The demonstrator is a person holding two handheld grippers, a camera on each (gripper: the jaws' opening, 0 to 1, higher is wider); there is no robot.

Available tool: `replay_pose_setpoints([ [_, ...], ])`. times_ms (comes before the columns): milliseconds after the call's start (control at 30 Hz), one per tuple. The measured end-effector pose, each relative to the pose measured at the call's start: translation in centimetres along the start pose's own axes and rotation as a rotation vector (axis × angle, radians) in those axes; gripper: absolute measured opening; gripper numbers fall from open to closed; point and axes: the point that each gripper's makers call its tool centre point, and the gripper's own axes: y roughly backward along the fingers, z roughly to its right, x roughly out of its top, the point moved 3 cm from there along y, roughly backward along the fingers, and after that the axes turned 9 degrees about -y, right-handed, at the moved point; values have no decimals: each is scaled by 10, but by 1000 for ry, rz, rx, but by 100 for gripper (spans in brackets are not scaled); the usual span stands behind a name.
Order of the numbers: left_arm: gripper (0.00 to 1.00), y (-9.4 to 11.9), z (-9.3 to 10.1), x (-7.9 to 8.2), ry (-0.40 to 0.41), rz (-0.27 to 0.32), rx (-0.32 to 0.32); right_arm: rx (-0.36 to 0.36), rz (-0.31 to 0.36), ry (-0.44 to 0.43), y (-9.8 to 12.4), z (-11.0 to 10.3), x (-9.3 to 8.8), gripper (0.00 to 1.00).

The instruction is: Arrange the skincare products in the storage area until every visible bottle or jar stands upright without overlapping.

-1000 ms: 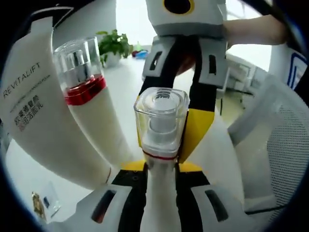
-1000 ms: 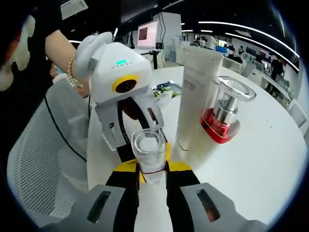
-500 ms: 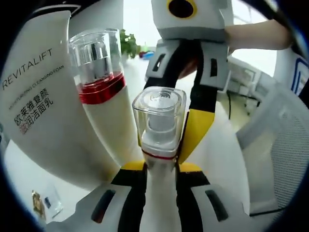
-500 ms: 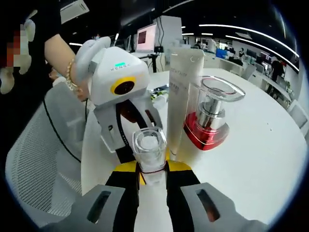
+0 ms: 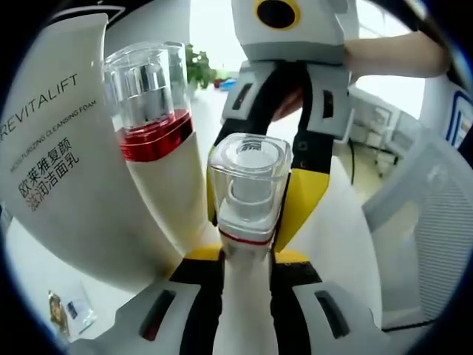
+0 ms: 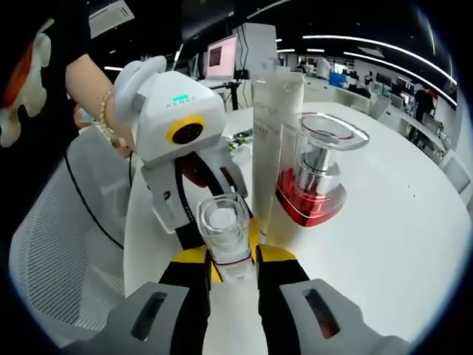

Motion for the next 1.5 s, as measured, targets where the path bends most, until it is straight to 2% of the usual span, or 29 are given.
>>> replay_pose_setpoints([
  [867, 25, 5, -2, -5, 3, -16, 10, -24, -21, -20, 6, 2, -5, 26],
  [1167, 27, 13, 1, -7, 12, -24, 13, -53, -25, -46, 13, -1, -7, 33],
  [1500, 36, 33, 7, -16, 34, -50, 28, -92, -27, -112, 24, -13, -10, 43],
])
